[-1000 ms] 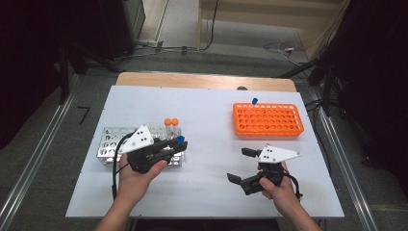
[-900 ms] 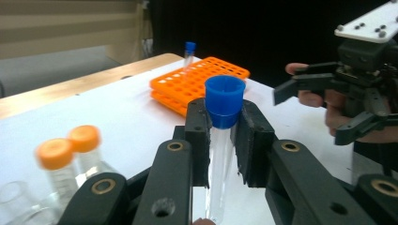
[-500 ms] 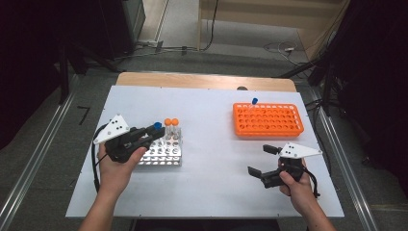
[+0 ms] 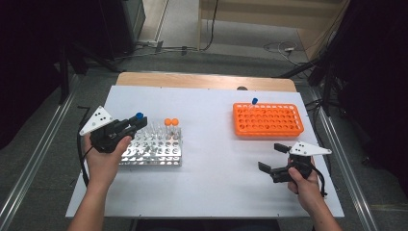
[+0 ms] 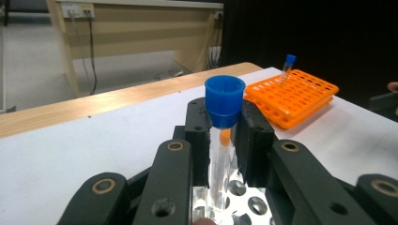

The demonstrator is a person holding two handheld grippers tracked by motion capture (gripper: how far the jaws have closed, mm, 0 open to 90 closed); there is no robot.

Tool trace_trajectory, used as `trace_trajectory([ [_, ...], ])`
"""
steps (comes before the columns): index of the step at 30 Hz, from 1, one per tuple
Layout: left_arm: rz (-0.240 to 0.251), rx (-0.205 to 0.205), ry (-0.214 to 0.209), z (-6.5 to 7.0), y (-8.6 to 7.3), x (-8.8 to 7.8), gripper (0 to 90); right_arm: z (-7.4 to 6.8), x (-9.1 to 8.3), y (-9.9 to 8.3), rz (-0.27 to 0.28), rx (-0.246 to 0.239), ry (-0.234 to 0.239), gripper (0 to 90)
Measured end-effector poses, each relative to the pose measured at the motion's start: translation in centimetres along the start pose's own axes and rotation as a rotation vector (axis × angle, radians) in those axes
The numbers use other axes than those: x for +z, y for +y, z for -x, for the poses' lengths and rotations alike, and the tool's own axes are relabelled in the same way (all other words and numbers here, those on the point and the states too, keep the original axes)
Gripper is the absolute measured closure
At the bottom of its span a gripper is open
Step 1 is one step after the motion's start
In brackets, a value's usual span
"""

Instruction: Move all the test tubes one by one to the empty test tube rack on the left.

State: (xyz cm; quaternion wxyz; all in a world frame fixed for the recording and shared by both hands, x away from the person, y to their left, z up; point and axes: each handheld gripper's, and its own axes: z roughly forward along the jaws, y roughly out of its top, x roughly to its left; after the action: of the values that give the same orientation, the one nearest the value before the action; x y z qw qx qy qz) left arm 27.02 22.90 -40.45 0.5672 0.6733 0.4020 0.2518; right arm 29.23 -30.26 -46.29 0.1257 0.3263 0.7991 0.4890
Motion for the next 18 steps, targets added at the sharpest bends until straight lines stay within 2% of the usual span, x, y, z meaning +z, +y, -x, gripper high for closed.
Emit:
trace_trajectory([
  [5,0.018,-0.017,0.042,-1.0,-0.1,0.5,77.1,0.2,-0.2,-0.2,0.000,0.006,-0.007,0.0],
  [8,0.016,-0.004,0.075,-1.4,-0.3,1.2,77.1,0.3,-0.3,-0.3,-0.001,0.010,-0.011,0.0],
  [16,-0.007,0.003,0.126,-1.9,-1.1,2.0,77.0,0.4,-0.4,-0.5,-0.001,0.014,-0.017,0.0],
  [18,-0.004,-0.003,0.122,-2.1,-1.3,2.0,77.0,0.4,-0.4,-0.5,0.001,0.017,-0.016,0.0],
])
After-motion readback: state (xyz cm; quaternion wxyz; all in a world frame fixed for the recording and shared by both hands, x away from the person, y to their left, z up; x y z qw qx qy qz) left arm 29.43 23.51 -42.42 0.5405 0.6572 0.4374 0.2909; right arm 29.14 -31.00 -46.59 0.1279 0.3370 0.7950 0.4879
